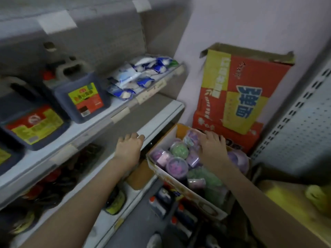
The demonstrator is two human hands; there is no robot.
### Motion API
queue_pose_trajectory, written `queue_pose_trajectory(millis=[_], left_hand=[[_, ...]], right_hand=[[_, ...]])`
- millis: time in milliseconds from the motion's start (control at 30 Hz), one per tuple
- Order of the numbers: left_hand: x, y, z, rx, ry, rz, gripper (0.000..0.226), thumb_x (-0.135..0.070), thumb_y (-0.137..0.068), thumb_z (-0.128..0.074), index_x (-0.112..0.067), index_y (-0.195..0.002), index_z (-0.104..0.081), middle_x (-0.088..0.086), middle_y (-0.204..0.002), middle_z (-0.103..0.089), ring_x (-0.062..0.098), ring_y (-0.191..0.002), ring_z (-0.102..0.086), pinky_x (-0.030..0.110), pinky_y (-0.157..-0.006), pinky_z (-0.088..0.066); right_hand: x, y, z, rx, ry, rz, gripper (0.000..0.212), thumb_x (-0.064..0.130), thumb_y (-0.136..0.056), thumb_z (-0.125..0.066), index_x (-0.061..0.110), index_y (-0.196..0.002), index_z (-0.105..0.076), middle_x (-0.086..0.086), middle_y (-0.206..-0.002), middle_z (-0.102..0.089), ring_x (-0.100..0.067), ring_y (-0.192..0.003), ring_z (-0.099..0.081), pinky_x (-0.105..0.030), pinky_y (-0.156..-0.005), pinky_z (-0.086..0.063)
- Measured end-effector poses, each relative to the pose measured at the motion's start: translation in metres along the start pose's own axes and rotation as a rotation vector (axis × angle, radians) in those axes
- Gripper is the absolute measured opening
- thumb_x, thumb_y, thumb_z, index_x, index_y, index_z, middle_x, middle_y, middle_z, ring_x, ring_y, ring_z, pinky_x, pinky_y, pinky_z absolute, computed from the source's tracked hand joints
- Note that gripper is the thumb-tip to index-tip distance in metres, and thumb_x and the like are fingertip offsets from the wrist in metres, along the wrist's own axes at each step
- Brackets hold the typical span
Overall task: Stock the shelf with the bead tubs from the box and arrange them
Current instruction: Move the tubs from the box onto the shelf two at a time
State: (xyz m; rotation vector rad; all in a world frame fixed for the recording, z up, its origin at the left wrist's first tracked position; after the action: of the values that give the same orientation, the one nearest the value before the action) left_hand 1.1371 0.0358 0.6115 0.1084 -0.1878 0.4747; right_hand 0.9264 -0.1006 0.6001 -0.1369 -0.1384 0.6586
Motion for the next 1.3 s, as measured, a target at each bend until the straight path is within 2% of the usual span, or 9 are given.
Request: queue_pose_trajectory(millis=[67,200,400,533,667,833,1000,1167,1300], left_hand=[[-0.018,-0.017,-0.015,0.006,0.007,-0.056,0.055,-0.007,-0.083,-0.053,-0.021,-0.134,-0.041,0.006,-0.134,-0.047,0.028,-0.12,-0.047,0.041,-0.097,-0.038],[-0.051,-0.051,-0.044,0.033,0.006,-0.187,0.054,-0.013,-0.081,-0.059,-0.019,-0.132,-0.042,0.007,-0.13,-0.048,0.028,-0.119,-0.048,0.04,-0.096,-0.039],[-0.081,-0.096,-0.091,0.11,0.01,-0.346,0.041,-0.011,-0.087,-0.052,-0.019,-0.126,-0.046,0.006,-0.125,-0.052,0.025,-0.114,-0.052,0.037,-0.094,-0.04],[-0.087,-0.124,-0.119,0.069,0.059,-0.465,0.039,-0.01,-0.072,-0.069,-0.023,-0.108,-0.061,0.004,-0.101,-0.065,0.023,-0.089,-0.064,0.033,-0.079,-0.049],[-0.101,-0.151,-0.159,0.213,0.049,-0.525,0.036,-0.013,-0.086,-0.052,-0.024,-0.121,-0.051,-0.002,-0.12,-0.056,0.02,-0.108,-0.056,0.032,-0.085,-0.046],[-0.147,-0.175,-0.179,0.268,0.121,-0.621,0.031,-0.019,-0.089,-0.054,-0.019,-0.12,-0.049,0.002,-0.122,-0.055,0.023,-0.11,-0.055,0.036,-0.087,-0.047],[-0.206,-0.201,-0.17,0.177,0.188,-0.791,0.027,-0.015,-0.086,-0.051,-0.015,-0.112,-0.056,0.005,-0.111,-0.059,0.025,-0.101,-0.058,0.035,-0.082,-0.046],[-0.256,-0.218,-0.163,0.169,0.143,-0.859,0.037,-0.013,-0.088,-0.051,-0.012,-0.125,-0.046,0.009,-0.123,-0.052,0.029,-0.111,-0.053,0.038,-0.081,-0.043],[-0.278,-0.235,-0.168,0.178,0.147,-0.849,0.027,-0.018,-0.089,-0.051,-0.013,-0.116,-0.049,0.009,-0.12,-0.052,0.029,-0.112,-0.051,0.04,-0.082,-0.043]], right_hand=[[-0.019,0.004,-0.019,0.035,-0.004,-0.053,0.052,0.018,-0.062,-0.081,0.01,-0.111,-0.066,-0.013,-0.103,-0.066,-0.034,-0.095,-0.062,-0.047,-0.083,-0.047],[-0.05,0.006,-0.052,0.111,-0.041,-0.131,0.042,0.016,-0.072,-0.071,0.011,-0.113,-0.063,-0.012,-0.105,-0.062,-0.037,-0.1,-0.058,-0.048,-0.086,-0.044],[-0.068,-0.002,-0.107,0.227,-0.089,-0.28,0.042,0.018,-0.089,-0.048,0.016,-0.132,-0.046,-0.005,-0.135,-0.045,-0.028,-0.126,-0.039,-0.048,-0.105,-0.026],[-0.069,-0.003,-0.149,0.355,-0.115,-0.378,0.044,0.023,-0.091,-0.048,0.019,-0.134,-0.043,-0.005,-0.14,-0.041,-0.029,-0.129,-0.037,-0.045,-0.105,-0.028],[-0.08,0.009,-0.179,0.448,-0.144,-0.505,0.052,0.021,-0.087,-0.053,0.02,-0.137,-0.04,-0.005,-0.139,-0.043,-0.027,-0.13,-0.037,-0.043,-0.108,-0.029],[-0.107,0.022,-0.186,0.422,-0.176,-0.726,0.054,0.019,-0.089,-0.053,0.019,-0.141,-0.035,-0.005,-0.141,-0.041,-0.025,-0.13,-0.038,-0.041,-0.109,-0.028],[-0.136,0.022,-0.19,0.359,-0.193,-0.884,0.053,0.022,-0.088,-0.054,0.018,-0.138,-0.036,-0.009,-0.135,-0.046,-0.031,-0.125,-0.044,-0.045,-0.104,-0.034],[-0.172,0.011,-0.189,0.223,-0.278,-1.067,0.052,0.036,-0.093,-0.049,0.013,-0.138,-0.037,-0.014,-0.137,-0.044,-0.035,-0.121,-0.047,-0.047,-0.096,-0.042],[-0.202,0.0,-0.199,0.262,-0.348,-1.26,0.069,0.058,-0.093,-0.039,0.012,-0.143,-0.028,-0.016,-0.139,-0.04,-0.038,-0.121,-0.047,-0.048,-0.093,-0.041]])
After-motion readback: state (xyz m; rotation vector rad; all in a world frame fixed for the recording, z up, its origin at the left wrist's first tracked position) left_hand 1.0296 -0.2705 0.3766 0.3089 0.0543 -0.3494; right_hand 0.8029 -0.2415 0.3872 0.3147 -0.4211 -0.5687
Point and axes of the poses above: each hand's wrist, its own y-axis away from the middle knuckle, its own z-axis out of the back of the hand, x = y × z, the point moved 5 cm from there along -y, towards the middle knuckle
